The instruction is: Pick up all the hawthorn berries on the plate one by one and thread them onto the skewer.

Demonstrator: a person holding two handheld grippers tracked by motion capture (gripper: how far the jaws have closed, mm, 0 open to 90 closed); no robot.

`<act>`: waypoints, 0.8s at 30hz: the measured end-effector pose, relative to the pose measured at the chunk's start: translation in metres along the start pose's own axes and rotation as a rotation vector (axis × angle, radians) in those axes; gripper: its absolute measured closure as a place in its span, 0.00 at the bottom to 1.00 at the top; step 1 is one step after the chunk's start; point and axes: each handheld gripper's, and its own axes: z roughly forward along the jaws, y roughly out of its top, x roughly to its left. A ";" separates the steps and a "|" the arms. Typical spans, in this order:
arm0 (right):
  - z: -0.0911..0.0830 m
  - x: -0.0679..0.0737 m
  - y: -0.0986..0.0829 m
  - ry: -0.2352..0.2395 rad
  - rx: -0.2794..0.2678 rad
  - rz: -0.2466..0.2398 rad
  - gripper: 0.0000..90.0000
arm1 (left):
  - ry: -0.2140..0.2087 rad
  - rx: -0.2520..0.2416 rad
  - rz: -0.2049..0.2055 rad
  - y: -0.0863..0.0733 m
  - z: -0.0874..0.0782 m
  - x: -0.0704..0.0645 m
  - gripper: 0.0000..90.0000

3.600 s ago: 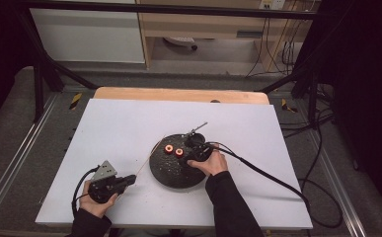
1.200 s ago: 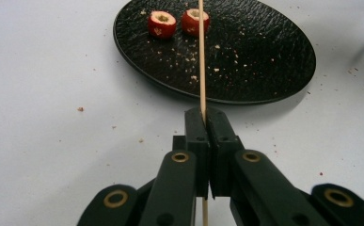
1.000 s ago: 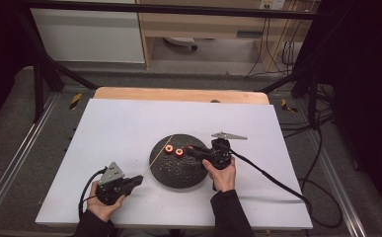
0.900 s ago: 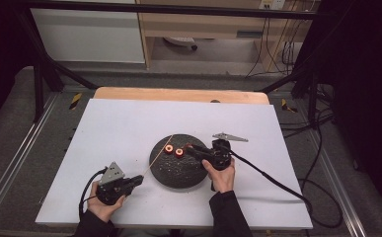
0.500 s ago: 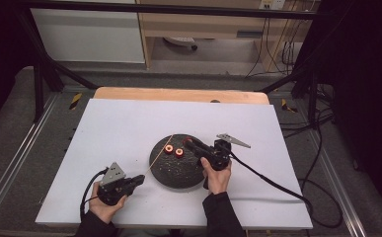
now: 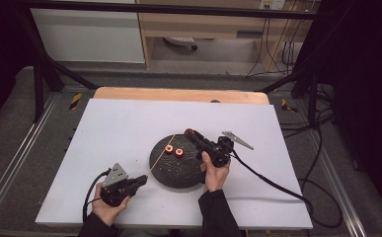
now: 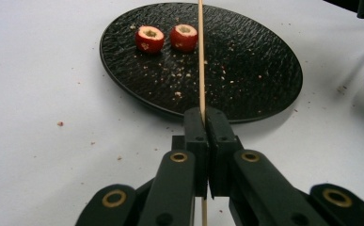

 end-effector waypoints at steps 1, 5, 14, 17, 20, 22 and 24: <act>0.000 0.000 0.001 -0.001 -0.003 0.005 0.71 | 0.000 -0.001 0.004 0.000 0.000 -0.001 0.98; 0.002 -0.001 0.004 -0.001 -0.031 0.014 0.71 | -0.005 0.002 0.009 0.001 0.003 -0.005 0.98; 0.003 -0.003 0.008 0.026 -0.093 0.039 0.71 | -0.012 -0.003 0.015 0.006 0.008 -0.014 0.98; 0.003 -0.003 0.009 0.032 -0.110 0.046 0.71 | -0.019 -0.010 0.018 0.009 0.010 -0.018 0.98; 0.002 -0.003 0.010 0.032 -0.119 0.042 0.71 | -0.022 -0.015 0.015 0.011 0.012 -0.021 0.98; 0.002 -0.002 0.010 0.038 -0.126 0.047 0.71 | -0.026 -0.020 0.013 0.012 0.013 -0.023 0.98; 0.002 -0.003 0.009 0.035 -0.122 0.047 0.71 | -0.026 -0.022 0.013 0.012 0.014 -0.024 0.98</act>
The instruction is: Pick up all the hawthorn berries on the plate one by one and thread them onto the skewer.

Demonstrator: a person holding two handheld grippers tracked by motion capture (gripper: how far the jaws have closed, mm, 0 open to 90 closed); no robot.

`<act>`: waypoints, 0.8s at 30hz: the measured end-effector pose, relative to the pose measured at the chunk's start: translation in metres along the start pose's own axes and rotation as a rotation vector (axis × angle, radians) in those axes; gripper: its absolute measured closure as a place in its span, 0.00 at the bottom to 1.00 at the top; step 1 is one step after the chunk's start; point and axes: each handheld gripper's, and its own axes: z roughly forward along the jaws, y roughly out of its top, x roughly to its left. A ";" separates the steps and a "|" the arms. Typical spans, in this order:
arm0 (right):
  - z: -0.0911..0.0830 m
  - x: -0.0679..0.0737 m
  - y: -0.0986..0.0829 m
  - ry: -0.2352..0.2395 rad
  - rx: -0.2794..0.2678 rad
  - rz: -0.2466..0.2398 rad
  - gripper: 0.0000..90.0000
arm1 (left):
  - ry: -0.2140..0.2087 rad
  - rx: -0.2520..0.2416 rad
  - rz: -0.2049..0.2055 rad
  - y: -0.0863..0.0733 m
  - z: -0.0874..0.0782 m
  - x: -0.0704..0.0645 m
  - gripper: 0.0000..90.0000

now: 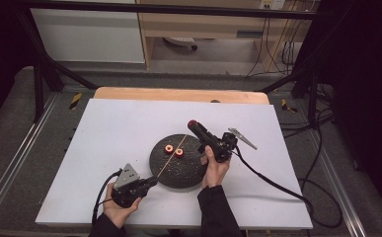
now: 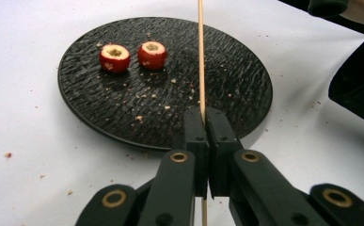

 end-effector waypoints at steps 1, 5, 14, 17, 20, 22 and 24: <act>0.000 0.000 0.000 0.003 -0.001 0.001 0.71 | 0.002 -0.002 -0.002 0.000 0.000 0.000 0.98; 0.000 0.000 -0.002 0.004 0.002 0.007 0.71 | 0.004 -0.006 -0.004 0.000 0.001 -0.001 0.98; 0.001 0.000 -0.003 0.004 0.009 0.017 0.71 | 0.007 -0.015 -0.011 0.001 0.001 -0.001 0.98; 0.001 -0.001 -0.004 0.005 0.005 0.020 0.71 | 0.008 -0.012 -0.013 0.001 0.003 -0.003 0.98; 0.001 0.000 -0.004 0.006 0.000 0.021 0.71 | 0.007 -0.016 -0.012 0.001 0.004 -0.004 0.98; 0.001 0.000 -0.004 0.007 -0.003 0.021 0.71 | 0.006 -0.017 -0.012 0.001 0.004 -0.004 0.98; 0.001 -0.001 -0.003 0.006 -0.003 0.022 0.71 | 0.006 -0.016 -0.013 0.001 0.004 -0.003 0.98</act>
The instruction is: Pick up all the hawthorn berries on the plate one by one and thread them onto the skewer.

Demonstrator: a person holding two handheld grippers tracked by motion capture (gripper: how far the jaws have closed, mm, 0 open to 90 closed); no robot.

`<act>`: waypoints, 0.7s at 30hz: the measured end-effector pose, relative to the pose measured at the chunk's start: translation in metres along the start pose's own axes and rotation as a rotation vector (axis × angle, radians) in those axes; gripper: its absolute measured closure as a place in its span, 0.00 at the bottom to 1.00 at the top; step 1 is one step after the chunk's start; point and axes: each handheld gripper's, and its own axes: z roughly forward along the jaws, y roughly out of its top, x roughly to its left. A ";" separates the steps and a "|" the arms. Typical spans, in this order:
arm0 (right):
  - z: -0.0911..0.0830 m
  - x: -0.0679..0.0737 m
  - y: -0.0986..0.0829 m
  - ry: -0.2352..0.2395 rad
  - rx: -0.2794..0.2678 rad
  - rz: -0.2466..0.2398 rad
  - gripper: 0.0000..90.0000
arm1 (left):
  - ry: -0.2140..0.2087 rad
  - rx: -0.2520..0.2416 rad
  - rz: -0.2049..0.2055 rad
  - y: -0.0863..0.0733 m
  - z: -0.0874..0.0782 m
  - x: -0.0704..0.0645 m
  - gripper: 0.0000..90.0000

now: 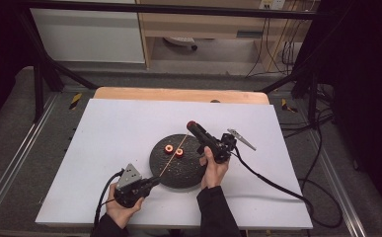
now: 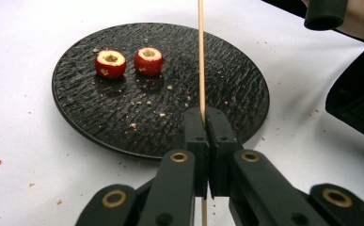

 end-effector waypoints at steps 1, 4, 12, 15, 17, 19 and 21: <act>0.000 0.000 0.000 0.000 0.001 0.001 0.71 | 0.000 0.000 0.000 0.000 0.000 0.000 0.98; 0.000 0.000 -0.001 0.001 0.003 0.001 0.71 | 0.001 0.002 -0.002 0.000 0.000 0.001 0.98; 0.000 0.000 -0.001 0.002 0.002 0.002 0.71 | 0.003 -0.006 -0.007 0.000 0.000 0.000 0.98; 0.000 0.000 -0.001 0.000 0.005 0.002 0.71 | 0.003 -0.007 -0.004 -0.001 -0.001 0.000 0.98; 0.000 0.000 -0.001 0.000 0.005 0.002 0.71 | 0.004 -0.007 -0.003 -0.001 -0.001 0.000 0.98; 0.000 0.000 0.000 -0.002 0.005 0.002 0.71 | 0.004 -0.006 -0.004 -0.001 -0.001 0.000 0.98; 0.000 0.000 0.000 0.000 0.004 0.003 0.71 | 0.005 -0.008 -0.003 -0.001 -0.001 0.000 0.98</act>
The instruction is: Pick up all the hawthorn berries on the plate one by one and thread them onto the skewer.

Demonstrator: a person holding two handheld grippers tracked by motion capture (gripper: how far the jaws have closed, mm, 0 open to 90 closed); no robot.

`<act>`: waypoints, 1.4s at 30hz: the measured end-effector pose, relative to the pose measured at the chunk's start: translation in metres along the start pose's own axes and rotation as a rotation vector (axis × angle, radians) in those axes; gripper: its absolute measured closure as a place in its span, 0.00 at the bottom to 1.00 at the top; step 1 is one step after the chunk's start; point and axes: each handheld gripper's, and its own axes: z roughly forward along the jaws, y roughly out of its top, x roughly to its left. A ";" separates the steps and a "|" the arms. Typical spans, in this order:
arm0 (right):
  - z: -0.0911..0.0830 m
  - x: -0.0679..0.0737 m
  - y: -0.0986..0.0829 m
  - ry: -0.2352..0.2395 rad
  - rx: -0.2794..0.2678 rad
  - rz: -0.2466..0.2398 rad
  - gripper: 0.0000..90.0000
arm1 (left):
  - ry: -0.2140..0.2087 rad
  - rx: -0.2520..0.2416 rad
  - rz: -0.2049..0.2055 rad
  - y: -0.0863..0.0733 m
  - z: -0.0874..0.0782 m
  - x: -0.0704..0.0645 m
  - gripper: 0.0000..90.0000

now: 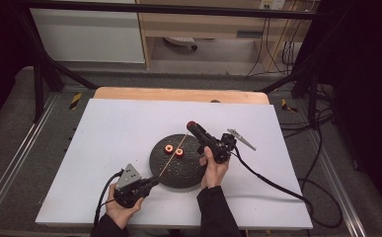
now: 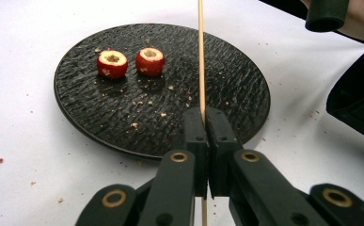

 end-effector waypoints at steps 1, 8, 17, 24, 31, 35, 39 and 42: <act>0.000 0.000 0.000 -0.001 0.002 -0.001 0.71 | 0.000 0.000 0.000 0.000 0.000 0.000 0.98; 0.001 0.000 -0.004 0.002 0.008 0.006 0.71 | 0.005 -0.003 -0.010 0.002 0.003 -0.002 0.98; 0.000 0.000 -0.009 0.018 0.015 0.019 0.71 | 0.029 -0.029 -0.038 0.009 0.009 -0.009 0.98; 0.000 0.000 -0.016 0.023 0.038 0.023 0.71 | 0.036 -0.034 -0.055 0.019 0.017 -0.010 0.98; -0.002 0.001 -0.022 0.023 0.065 0.016 0.71 | 0.032 -0.035 -0.063 0.030 0.025 -0.009 0.98; -0.004 0.002 -0.025 0.025 0.078 0.009 0.71 | 0.024 -0.036 -0.064 0.036 0.029 -0.007 0.98; -0.006 0.003 -0.028 0.022 0.098 0.001 0.71 | 0.022 -0.036 -0.059 0.041 0.034 -0.006 0.98; -0.006 0.003 -0.031 0.022 0.116 -0.011 0.71 | 0.019 -0.031 -0.056 0.043 0.037 -0.004 0.99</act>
